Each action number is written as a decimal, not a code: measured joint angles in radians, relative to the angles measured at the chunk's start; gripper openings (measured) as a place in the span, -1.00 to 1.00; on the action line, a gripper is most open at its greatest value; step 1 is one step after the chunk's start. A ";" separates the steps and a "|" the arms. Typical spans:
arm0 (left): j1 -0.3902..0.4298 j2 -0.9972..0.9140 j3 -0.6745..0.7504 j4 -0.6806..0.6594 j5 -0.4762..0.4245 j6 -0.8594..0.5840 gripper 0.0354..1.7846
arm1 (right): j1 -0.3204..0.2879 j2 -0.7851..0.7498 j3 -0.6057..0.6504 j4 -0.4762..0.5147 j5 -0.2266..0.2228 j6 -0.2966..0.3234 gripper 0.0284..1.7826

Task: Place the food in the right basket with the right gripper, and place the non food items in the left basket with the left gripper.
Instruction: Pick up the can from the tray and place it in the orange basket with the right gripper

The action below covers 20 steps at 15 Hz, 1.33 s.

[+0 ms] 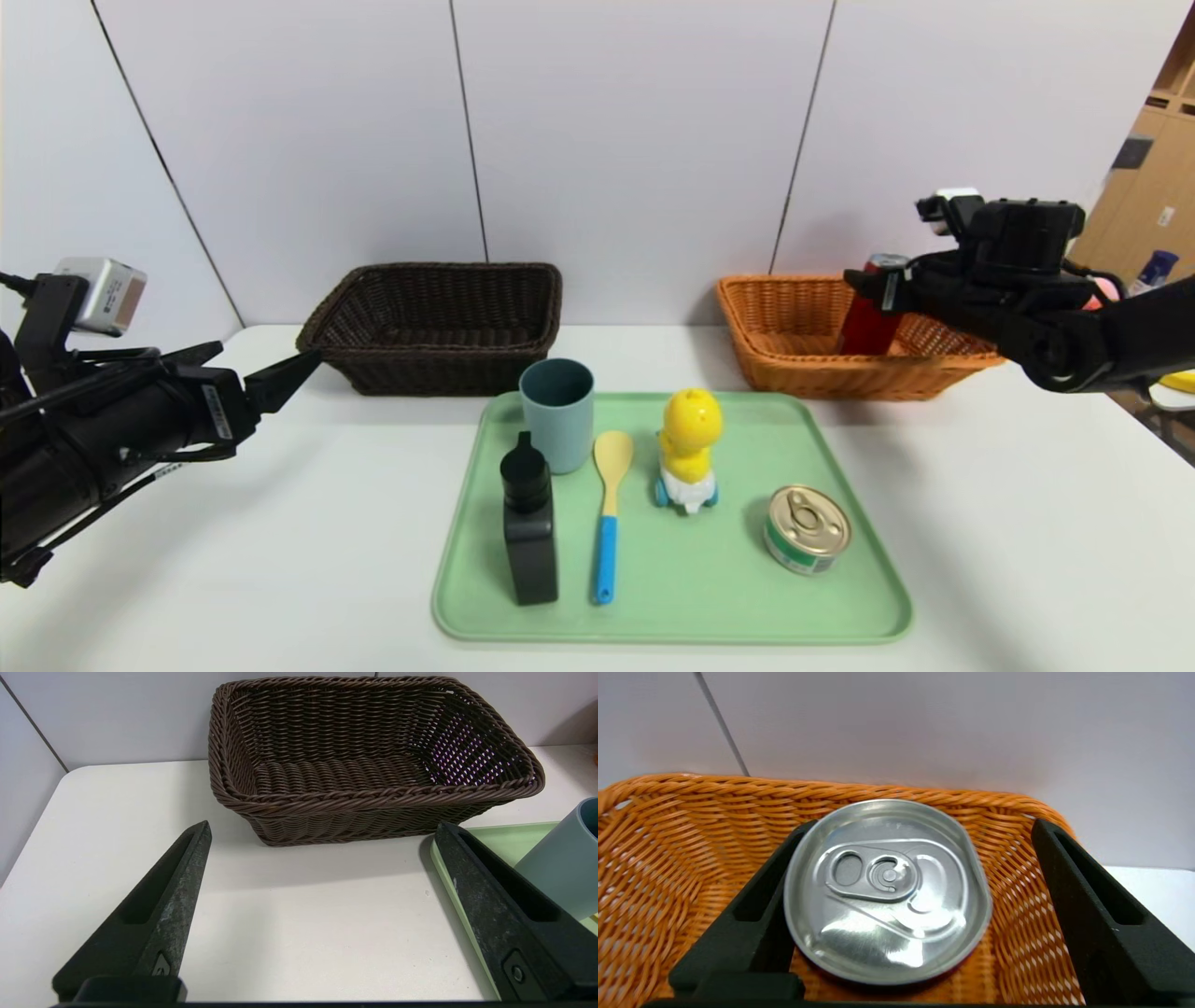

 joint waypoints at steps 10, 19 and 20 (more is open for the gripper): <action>0.001 -0.016 0.008 0.001 0.000 0.001 0.89 | 0.118 -0.488 0.126 0.440 -0.003 0.110 0.87; 0.008 -0.060 0.036 0.002 0.000 0.002 0.89 | 0.516 -0.556 0.101 1.013 -0.003 0.409 0.90; 0.009 -0.063 0.039 0.002 0.000 0.002 0.89 | 0.532 -0.536 0.110 1.014 -0.003 0.411 0.90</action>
